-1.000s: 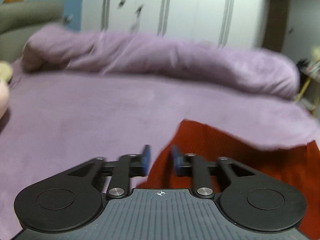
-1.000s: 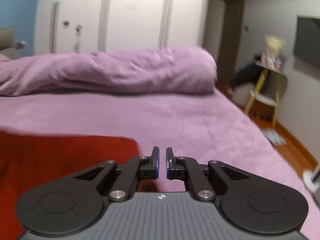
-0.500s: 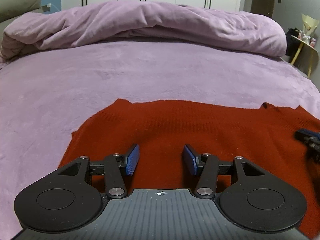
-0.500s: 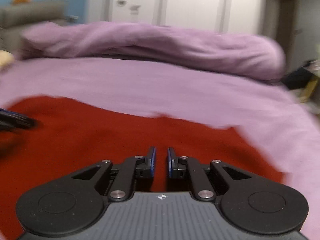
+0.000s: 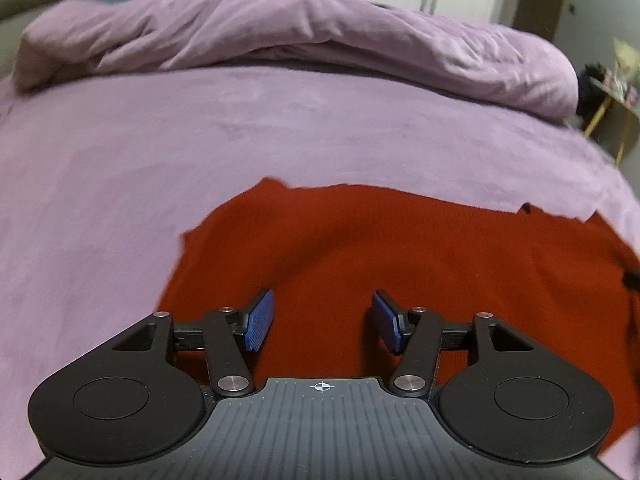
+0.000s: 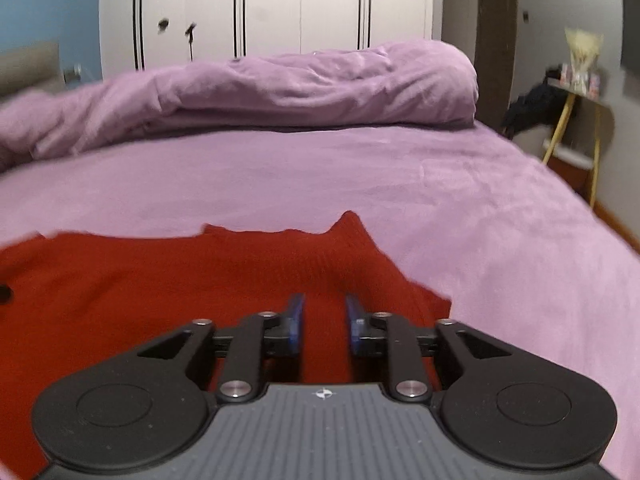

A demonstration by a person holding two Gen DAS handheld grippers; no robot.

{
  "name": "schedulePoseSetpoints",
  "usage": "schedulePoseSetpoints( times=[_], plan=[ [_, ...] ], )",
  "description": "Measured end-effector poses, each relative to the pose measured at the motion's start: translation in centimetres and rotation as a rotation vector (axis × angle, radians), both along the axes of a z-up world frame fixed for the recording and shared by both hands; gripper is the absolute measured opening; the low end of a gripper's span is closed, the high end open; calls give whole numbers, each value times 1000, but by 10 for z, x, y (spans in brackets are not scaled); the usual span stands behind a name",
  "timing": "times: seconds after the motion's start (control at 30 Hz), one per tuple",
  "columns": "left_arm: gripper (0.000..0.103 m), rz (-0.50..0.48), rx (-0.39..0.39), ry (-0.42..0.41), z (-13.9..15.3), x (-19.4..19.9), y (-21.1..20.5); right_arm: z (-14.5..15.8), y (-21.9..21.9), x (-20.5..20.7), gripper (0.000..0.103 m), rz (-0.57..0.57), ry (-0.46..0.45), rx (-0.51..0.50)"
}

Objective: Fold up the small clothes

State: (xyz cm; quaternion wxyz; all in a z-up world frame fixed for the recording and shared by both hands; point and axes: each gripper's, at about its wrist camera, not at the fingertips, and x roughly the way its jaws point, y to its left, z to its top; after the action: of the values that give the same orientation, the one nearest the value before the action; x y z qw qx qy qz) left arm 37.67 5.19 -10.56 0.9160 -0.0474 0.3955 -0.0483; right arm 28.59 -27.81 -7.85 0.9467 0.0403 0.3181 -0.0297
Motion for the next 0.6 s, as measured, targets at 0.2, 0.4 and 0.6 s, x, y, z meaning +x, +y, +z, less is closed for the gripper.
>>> schedulePoseSetpoints(
  times=[0.2, 0.4, 0.6],
  plan=[
    [60, 33, -130, 63, 6, -56, 59, 2, 1, -86, 30, 37, 62, 167],
    [58, 54, -292, 167, -3, -98, 91, -14, 13, -137, 30, 43, 103, 358],
    [57, 117, -599, 213, -28, -92, 106, -20, 33, -142, 31, 30, 92, 394]
  ],
)
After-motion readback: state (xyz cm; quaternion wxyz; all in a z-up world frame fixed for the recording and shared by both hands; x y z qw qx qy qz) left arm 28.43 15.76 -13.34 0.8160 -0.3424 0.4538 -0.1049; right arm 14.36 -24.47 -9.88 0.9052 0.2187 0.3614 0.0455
